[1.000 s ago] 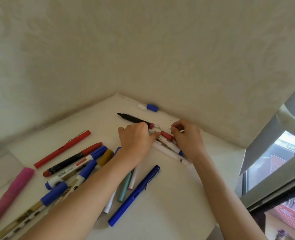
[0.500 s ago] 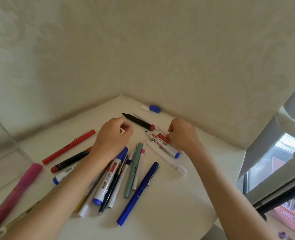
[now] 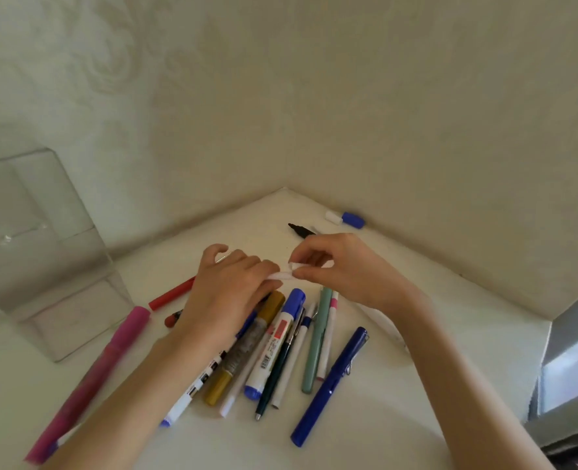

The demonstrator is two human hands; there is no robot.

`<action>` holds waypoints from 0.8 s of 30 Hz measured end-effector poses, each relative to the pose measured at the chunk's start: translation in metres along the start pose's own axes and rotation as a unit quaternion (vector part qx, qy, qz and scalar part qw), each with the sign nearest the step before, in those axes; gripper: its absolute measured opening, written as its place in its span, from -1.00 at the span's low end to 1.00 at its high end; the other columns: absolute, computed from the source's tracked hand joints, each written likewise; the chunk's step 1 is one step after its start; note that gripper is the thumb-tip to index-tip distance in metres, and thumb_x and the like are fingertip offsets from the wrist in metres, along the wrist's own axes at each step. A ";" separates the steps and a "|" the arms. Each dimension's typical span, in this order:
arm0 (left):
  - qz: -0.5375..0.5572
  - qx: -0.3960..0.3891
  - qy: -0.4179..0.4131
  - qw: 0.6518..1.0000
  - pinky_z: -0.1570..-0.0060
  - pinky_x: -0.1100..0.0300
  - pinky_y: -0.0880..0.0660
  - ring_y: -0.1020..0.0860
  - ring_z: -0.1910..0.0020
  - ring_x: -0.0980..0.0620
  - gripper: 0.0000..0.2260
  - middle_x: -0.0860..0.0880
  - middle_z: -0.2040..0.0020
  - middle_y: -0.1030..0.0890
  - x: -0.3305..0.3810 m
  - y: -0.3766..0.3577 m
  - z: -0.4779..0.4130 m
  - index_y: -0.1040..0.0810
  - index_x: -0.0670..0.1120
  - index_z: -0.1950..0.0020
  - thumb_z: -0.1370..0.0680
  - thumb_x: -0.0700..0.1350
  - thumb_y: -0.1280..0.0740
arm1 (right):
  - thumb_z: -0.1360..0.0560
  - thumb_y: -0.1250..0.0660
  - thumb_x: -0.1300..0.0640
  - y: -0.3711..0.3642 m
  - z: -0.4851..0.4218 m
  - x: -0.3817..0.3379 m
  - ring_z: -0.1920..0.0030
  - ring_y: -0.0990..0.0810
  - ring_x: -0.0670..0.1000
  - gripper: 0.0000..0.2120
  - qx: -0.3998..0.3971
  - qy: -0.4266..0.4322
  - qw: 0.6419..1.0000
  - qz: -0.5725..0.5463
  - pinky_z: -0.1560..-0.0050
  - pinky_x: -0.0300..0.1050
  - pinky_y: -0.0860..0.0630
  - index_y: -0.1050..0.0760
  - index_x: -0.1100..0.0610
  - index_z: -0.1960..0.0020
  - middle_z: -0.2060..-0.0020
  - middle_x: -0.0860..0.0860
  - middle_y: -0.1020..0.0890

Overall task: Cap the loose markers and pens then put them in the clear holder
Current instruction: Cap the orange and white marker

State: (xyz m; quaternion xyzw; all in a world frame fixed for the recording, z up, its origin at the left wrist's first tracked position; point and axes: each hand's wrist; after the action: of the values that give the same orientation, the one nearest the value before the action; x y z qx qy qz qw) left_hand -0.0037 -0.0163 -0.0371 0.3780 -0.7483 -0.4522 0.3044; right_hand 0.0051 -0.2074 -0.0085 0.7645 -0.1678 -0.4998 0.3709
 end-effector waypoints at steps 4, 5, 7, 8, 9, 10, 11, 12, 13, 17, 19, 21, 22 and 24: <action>0.069 0.016 0.055 0.996 0.00 0.25 -0.11 -0.43 0.15 0.20 -0.63 0.17 0.08 -0.58 -0.011 0.001 0.006 -0.47 0.09 -0.23 -0.52 0.09 -0.03 | -0.47 -0.37 0.14 0.008 0.004 0.012 0.06 -0.57 -0.23 -0.88 0.175 -0.003 0.982 -0.066 0.01 -0.33 -0.49 -0.59 -0.06 0.05 0.15 -0.23 -0.64; 0.099 0.023 0.066 0.993 0.02 0.25 -0.13 -0.39 0.22 0.25 -0.64 0.22 0.15 -0.52 -0.013 0.001 0.007 -0.44 0.10 -0.26 -0.52 0.07 -0.04 | -0.47 -0.37 0.13 0.011 0.008 0.015 0.04 -0.58 -0.20 -0.85 0.213 -0.006 0.973 -0.088 0.01 -0.26 -0.50 -0.59 -0.12 0.08 0.13 -0.25 -0.64; 0.136 0.042 0.066 0.988 0.03 0.22 -0.21 -0.40 0.27 0.29 -0.70 0.23 0.24 -0.49 -0.014 0.001 0.008 -0.41 0.12 -0.27 -0.55 0.01 -0.10 | -0.45 -0.39 0.15 0.014 0.013 0.020 0.08 -0.60 -0.18 -0.78 0.260 0.001 0.958 -0.122 0.05 -0.30 -0.51 -0.58 -0.20 0.12 0.11 -0.27 -0.65; 0.143 0.055 0.059 0.986 0.04 0.20 -0.26 -0.45 0.26 0.24 -0.71 0.19 0.25 -0.53 -0.013 0.001 0.008 -0.42 0.10 -0.26 -0.56 -0.01 -0.12 | -0.45 -0.40 0.16 0.013 0.014 0.020 0.12 -0.61 -0.18 -0.77 0.268 0.006 0.955 -0.130 0.10 -0.36 -0.50 -0.58 -0.21 0.13 0.11 -0.25 -0.65; 0.150 0.067 0.050 0.985 0.06 0.18 -0.29 -0.49 0.26 0.18 -0.72 0.14 0.25 -0.57 -0.012 0.001 0.009 -0.43 0.06 -0.24 -0.56 -0.03 -0.13 | -0.44 -0.40 0.16 0.012 0.015 0.020 0.16 -0.61 -0.17 -0.76 0.268 0.008 0.954 -0.135 0.15 -0.39 -0.49 -0.59 -0.21 0.14 0.11 -0.23 -0.66; 0.155 0.077 0.039 0.984 0.10 0.19 -0.31 -0.52 0.27 0.13 -0.72 0.10 0.24 -0.59 -0.011 0.002 0.009 -0.45 0.03 -0.23 -0.55 -0.03 -0.12 | -0.44 -0.40 0.16 0.010 0.015 0.020 0.19 -0.61 -0.15 -0.76 0.263 0.011 0.955 -0.138 0.18 -0.38 -0.50 -0.58 -0.22 0.13 0.11 -0.20 -0.66; 0.157 0.084 0.030 0.984 0.14 0.22 -0.32 -0.53 0.28 0.11 -0.72 0.07 0.25 -0.60 -0.010 0.002 0.010 -0.47 0.00 -0.21 -0.54 -0.03 -0.12 | -0.44 -0.40 0.16 0.008 0.015 0.020 0.19 -0.61 -0.13 -0.76 0.256 0.014 0.957 -0.137 0.17 -0.34 -0.52 -0.58 -0.22 0.13 0.11 -0.19 -0.66; 0.155 0.087 0.022 0.984 0.16 0.24 -0.32 -0.53 0.29 0.10 -0.72 0.06 0.25 -0.61 -0.009 0.003 0.010 -0.47 -0.01 -0.20 -0.53 -0.04 -0.13 | -0.44 -0.40 0.15 0.007 0.014 0.020 0.18 -0.60 -0.12 -0.76 0.250 0.016 0.959 -0.132 0.15 -0.29 -0.53 -0.58 -0.22 0.12 0.11 -0.19 -0.66; 0.151 0.086 0.016 0.985 0.17 0.23 -0.32 -0.53 0.30 0.08 -0.73 0.05 0.25 -0.60 -0.009 0.003 0.011 -0.48 -0.02 -0.19 -0.53 -0.05 -0.14 | -0.44 -0.40 0.14 0.005 0.014 0.020 0.17 -0.60 -0.11 -0.76 0.245 0.016 0.961 -0.125 0.13 -0.24 -0.54 -0.58 -0.23 0.11 0.11 -0.20 -0.66; 0.149 0.068 0.025 0.986 0.16 0.12 -0.39 -0.52 0.26 0.05 -0.76 0.04 0.22 -0.60 -0.011 0.002 0.012 -0.50 -0.03 -0.19 -0.54 -0.10 -0.19 | -0.45 -0.39 0.16 0.005 0.013 0.019 0.15 -0.58 -0.12 -0.74 0.242 0.030 0.963 -0.117 0.08 -0.23 -0.54 -0.57 -0.24 0.11 0.11 -0.20 -0.65; 0.148 0.062 0.030 0.987 0.14 0.10 -0.40 -0.51 0.25 0.05 -0.77 0.04 0.21 -0.59 -0.011 0.001 0.012 -0.49 -0.02 -0.19 -0.55 -0.12 -0.21 | -0.45 -0.39 0.17 0.005 0.014 0.018 0.12 -0.58 -0.10 -0.72 0.241 0.042 0.963 -0.110 0.05 -0.25 -0.52 -0.56 -0.24 0.10 0.10 -0.20 -0.65; 0.145 0.064 0.034 0.987 0.14 0.08 -0.41 -0.50 0.25 0.03 -0.77 0.02 0.21 -0.59 -0.012 0.001 0.012 -0.49 -0.02 -0.20 -0.55 -0.13 -0.21 | -0.45 -0.38 0.17 0.004 0.014 0.019 0.10 -0.59 -0.10 -0.72 0.239 0.048 0.964 -0.106 0.04 -0.28 -0.50 -0.56 -0.24 0.08 0.10 -0.21 -0.64; 0.145 0.064 0.036 0.987 0.14 0.08 -0.41 -0.50 0.25 0.02 -0.77 0.01 0.21 -0.59 -0.013 0.001 0.012 -0.49 -0.03 -0.20 -0.55 -0.13 -0.21 | -0.45 -0.37 0.17 0.004 0.013 0.019 0.08 -0.58 -0.10 -0.73 0.238 0.051 0.965 -0.099 0.03 -0.30 -0.49 -0.55 -0.23 0.07 0.11 -0.22 -0.63; 0.141 0.059 0.035 0.988 0.14 0.10 -0.39 -0.50 0.24 0.01 -0.76 -0.01 0.20 -0.60 -0.014 0.002 0.012 -0.50 -0.03 -0.20 -0.55 -0.13 -0.22 | -0.45 -0.37 0.19 0.004 0.013 0.020 0.06 -0.56 -0.07 -0.79 0.231 0.067 0.969 -0.058 0.02 -0.31 -0.46 -0.58 -0.11 0.02 0.13 -0.19 -0.62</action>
State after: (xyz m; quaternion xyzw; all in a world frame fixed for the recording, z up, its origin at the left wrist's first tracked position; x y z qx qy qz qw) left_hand -0.0061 0.0014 -0.0418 0.3013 -0.8087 -0.3461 0.3681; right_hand 0.0030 -0.2284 -0.0214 0.8696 -0.2088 -0.4159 0.1648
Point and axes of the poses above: each hand's wrist, its own z-axis away from the middle knuckle, its own y-axis out of the back of the hand, x = y × z
